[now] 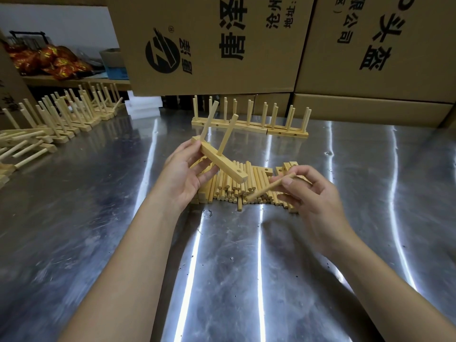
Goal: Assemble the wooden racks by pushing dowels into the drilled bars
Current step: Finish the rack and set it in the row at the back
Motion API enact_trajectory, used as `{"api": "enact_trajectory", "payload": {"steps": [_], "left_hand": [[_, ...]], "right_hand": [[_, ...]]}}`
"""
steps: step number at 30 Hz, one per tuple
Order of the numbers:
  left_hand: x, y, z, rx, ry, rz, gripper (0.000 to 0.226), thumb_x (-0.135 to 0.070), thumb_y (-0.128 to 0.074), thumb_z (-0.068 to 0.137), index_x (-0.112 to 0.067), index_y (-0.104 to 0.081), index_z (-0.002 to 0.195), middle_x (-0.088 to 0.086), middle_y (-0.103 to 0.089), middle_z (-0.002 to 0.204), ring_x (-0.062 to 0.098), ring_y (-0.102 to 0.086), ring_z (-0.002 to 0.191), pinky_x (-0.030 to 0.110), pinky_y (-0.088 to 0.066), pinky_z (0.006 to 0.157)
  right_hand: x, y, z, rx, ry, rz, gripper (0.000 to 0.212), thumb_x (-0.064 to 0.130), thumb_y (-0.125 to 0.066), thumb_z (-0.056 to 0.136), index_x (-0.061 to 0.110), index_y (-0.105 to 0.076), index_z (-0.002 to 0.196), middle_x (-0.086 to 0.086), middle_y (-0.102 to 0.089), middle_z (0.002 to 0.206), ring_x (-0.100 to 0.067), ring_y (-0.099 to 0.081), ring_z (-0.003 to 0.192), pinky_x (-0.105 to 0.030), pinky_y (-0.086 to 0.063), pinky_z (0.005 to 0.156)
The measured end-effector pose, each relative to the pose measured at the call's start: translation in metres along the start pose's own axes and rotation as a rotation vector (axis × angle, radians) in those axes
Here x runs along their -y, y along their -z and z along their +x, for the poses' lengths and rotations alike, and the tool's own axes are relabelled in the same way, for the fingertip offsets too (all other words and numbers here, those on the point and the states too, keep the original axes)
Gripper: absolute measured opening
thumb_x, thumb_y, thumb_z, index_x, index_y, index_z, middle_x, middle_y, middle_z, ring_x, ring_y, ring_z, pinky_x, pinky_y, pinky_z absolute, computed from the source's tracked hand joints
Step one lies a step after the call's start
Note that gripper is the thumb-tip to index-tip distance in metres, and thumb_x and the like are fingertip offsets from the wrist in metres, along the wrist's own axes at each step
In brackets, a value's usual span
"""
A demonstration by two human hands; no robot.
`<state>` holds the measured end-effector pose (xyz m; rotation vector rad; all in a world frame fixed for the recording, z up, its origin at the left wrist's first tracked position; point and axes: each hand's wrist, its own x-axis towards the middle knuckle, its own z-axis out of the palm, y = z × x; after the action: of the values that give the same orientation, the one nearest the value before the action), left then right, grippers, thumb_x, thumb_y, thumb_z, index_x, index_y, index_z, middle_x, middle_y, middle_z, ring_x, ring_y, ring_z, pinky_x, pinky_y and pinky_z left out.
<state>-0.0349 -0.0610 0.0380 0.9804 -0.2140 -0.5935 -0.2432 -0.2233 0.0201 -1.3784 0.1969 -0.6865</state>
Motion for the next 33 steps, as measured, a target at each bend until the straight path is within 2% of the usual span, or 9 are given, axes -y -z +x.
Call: {"api": "enact_trajectory", "payload": {"steps": [5, 7, 10, 12, 16, 22, 26, 30, 33], "left_hand": [[0.002, -0.003, -0.001, 0.076, -0.002, 0.078, 0.026, -0.019, -0.063, 0.107, -0.009, -0.069, 0.131, 0.007, -0.078, 0.103, 0.028, -0.077, 0.107, 0.039, -0.065, 0.077], [0.003, -0.004, -0.003, 0.112, -0.013, 0.121, 0.027, -0.017, -0.063, 0.107, -0.010, -0.068, 0.133, 0.008, -0.077, 0.105, 0.031, -0.076, 0.110, 0.042, -0.065, 0.079], [0.003, -0.007, -0.005, 0.157, -0.036, 0.188, 0.028, -0.016, -0.063, 0.107, -0.017, -0.069, 0.134, 0.011, -0.075, 0.111, 0.032, -0.076, 0.112, 0.046, -0.065, 0.079], [0.003, -0.009, -0.006, 0.185, -0.043, 0.230, 0.028, -0.015, -0.063, 0.106, -0.020, -0.069, 0.134, 0.008, -0.075, 0.107, 0.031, -0.076, 0.112, 0.048, -0.065, 0.078], [0.006, -0.013, -0.009, 0.218, -0.056, 0.302, 0.029, -0.015, -0.064, 0.106, -0.023, -0.070, 0.133, 0.001, -0.076, 0.102, 0.030, -0.076, 0.112, 0.050, -0.066, 0.075], [0.007, -0.017, -0.012, 0.249, -0.097, 0.353, 0.032, -0.014, -0.064, 0.105, -0.023, -0.068, 0.136, -0.001, -0.077, 0.101, 0.023, -0.078, 0.104, 0.046, -0.066, 0.070], [0.007, -0.018, -0.013, 0.258, -0.101, 0.375, 0.032, -0.015, -0.066, 0.105, -0.025, -0.069, 0.135, 0.000, -0.077, 0.104, 0.024, -0.078, 0.106, 0.047, -0.066, 0.071], [0.009, -0.021, -0.016, 0.270, -0.120, 0.419, 0.030, -0.018, -0.068, 0.104, -0.030, -0.072, 0.131, 0.006, -0.074, 0.116, 0.024, -0.077, 0.109, 0.047, -0.067, 0.072], [0.013, -0.026, -0.017, 0.289, -0.141, 0.440, 0.029, -0.018, -0.068, 0.104, -0.032, -0.072, 0.130, 0.008, -0.072, 0.122, 0.023, -0.076, 0.110, 0.046, -0.067, 0.072]], "right_hand": [[-0.002, -0.006, -0.006, 0.161, 0.112, -0.402, 0.027, 0.032, -0.053, 0.111, 0.041, -0.070, 0.129, 0.003, -0.053, 0.073, -0.013, -0.052, 0.067, -0.023, -0.043, 0.059], [-0.004, -0.007, -0.009, 0.184, 0.179, -0.573, 0.025, 0.036, -0.058, 0.108, 0.043, -0.067, 0.129, 0.009, -0.049, 0.070, -0.006, -0.045, 0.063, -0.018, -0.037, 0.058], [-0.006, -0.009, -0.011, 0.123, 0.254, -0.717, 0.010, 0.030, -0.068, 0.103, 0.034, -0.064, 0.111, 0.014, -0.059, 0.078, -0.009, -0.052, 0.067, -0.018, -0.037, 0.059], [-0.004, -0.007, -0.010, 0.098, 0.332, -0.830, 0.015, 0.020, -0.069, 0.099, 0.033, -0.064, 0.105, 0.016, -0.062, 0.087, -0.012, -0.057, 0.076, -0.016, -0.038, 0.063], [-0.004, 0.000, -0.007, 0.124, 0.442, -0.966, 0.021, 0.010, -0.076, 0.094, 0.027, -0.073, 0.106, 0.020, -0.065, 0.100, -0.005, -0.065, 0.094, -0.007, -0.042, 0.078], [-0.003, 0.009, -0.004, 0.204, 0.468, -1.082, 0.018, 0.017, -0.076, 0.096, 0.027, -0.077, 0.111, 0.027, -0.059, 0.099, 0.008, -0.061, 0.091, -0.003, -0.040, 0.078], [0.000, 0.008, -0.007, 0.199, 0.466, -1.143, 0.019, 0.034, -0.067, 0.099, 0.024, -0.079, 0.111, 0.019, -0.065, 0.097, 0.006, -0.058, 0.083, -0.010, -0.044, 0.076], [0.005, 0.001, -0.011, 0.188, 0.467, -1.264, 0.034, 0.049, -0.058, 0.099, 0.024, -0.080, 0.104, 0.011, -0.072, 0.093, -0.012, -0.067, 0.079, -0.033, -0.056, 0.067], [0.005, 0.001, -0.012, 0.169, 0.437, -1.355, 0.036, 0.053, -0.057, 0.099, 0.027, -0.080, 0.100, 0.012, -0.073, 0.091, -0.017, -0.069, 0.078, -0.040, -0.056, 0.063]]}}
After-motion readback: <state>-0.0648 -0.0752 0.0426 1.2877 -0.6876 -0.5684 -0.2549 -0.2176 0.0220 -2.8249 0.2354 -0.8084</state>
